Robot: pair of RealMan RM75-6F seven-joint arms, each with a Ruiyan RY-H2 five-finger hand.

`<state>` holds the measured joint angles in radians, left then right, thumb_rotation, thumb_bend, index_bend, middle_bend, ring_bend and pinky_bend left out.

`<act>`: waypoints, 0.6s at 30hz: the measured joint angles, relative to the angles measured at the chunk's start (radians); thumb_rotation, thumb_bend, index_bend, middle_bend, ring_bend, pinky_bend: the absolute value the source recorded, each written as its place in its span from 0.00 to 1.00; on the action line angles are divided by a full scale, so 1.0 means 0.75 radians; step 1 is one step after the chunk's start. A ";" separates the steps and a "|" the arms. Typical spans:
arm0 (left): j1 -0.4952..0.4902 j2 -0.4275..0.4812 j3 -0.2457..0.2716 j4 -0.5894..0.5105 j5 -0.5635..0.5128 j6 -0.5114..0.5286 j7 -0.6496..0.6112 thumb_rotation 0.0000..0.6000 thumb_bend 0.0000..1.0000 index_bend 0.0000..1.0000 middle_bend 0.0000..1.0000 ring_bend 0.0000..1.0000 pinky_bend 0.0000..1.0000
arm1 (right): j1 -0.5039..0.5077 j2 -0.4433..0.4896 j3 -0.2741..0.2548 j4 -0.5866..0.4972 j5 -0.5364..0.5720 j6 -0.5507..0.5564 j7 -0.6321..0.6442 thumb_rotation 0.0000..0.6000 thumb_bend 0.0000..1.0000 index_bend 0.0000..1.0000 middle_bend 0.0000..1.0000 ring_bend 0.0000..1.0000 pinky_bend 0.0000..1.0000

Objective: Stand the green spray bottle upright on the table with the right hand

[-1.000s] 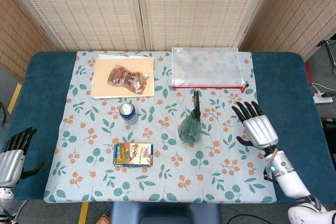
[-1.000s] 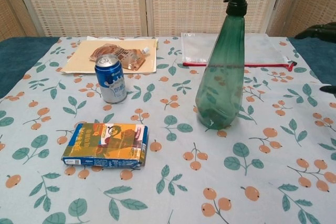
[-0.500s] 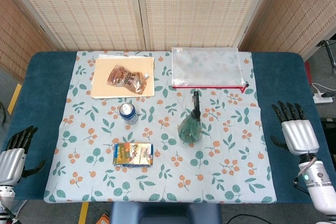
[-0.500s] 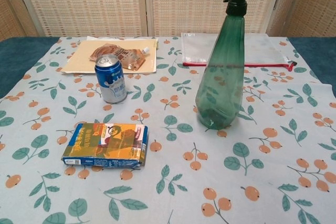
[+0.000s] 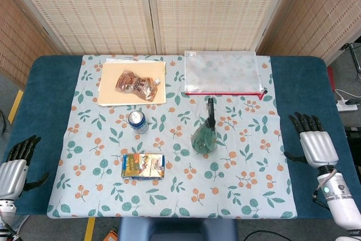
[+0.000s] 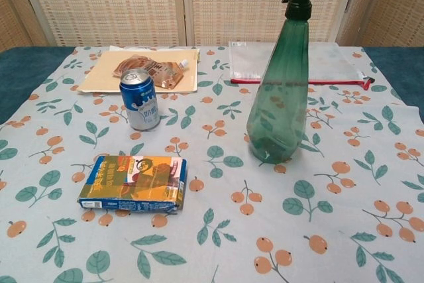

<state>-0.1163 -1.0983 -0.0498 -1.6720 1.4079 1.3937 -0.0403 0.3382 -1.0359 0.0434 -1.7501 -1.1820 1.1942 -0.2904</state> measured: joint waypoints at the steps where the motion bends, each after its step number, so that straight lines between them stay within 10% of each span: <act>1: 0.000 0.000 0.000 0.000 0.000 0.001 0.001 1.00 0.23 0.00 0.00 0.00 0.00 | -0.001 0.001 -0.002 -0.008 0.006 -0.004 -0.013 1.00 0.12 0.00 0.00 0.00 0.00; 10: 0.001 0.000 -0.002 0.000 0.001 0.003 -0.007 1.00 0.23 0.00 0.00 0.00 0.00 | -0.062 -0.003 -0.030 -0.061 -0.026 0.095 -0.089 1.00 0.12 0.00 0.00 0.00 0.00; 18: 0.002 -0.002 -0.001 0.003 0.018 0.013 -0.019 1.00 0.23 0.00 0.00 0.00 0.00 | -0.145 -0.051 -0.096 0.053 -0.350 0.265 -0.035 1.00 0.09 0.00 0.00 0.00 0.00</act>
<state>-0.1151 -1.1000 -0.0505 -1.6700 1.4211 1.4034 -0.0544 0.2297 -1.0740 -0.0286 -1.7101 -1.4445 1.3930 -0.3170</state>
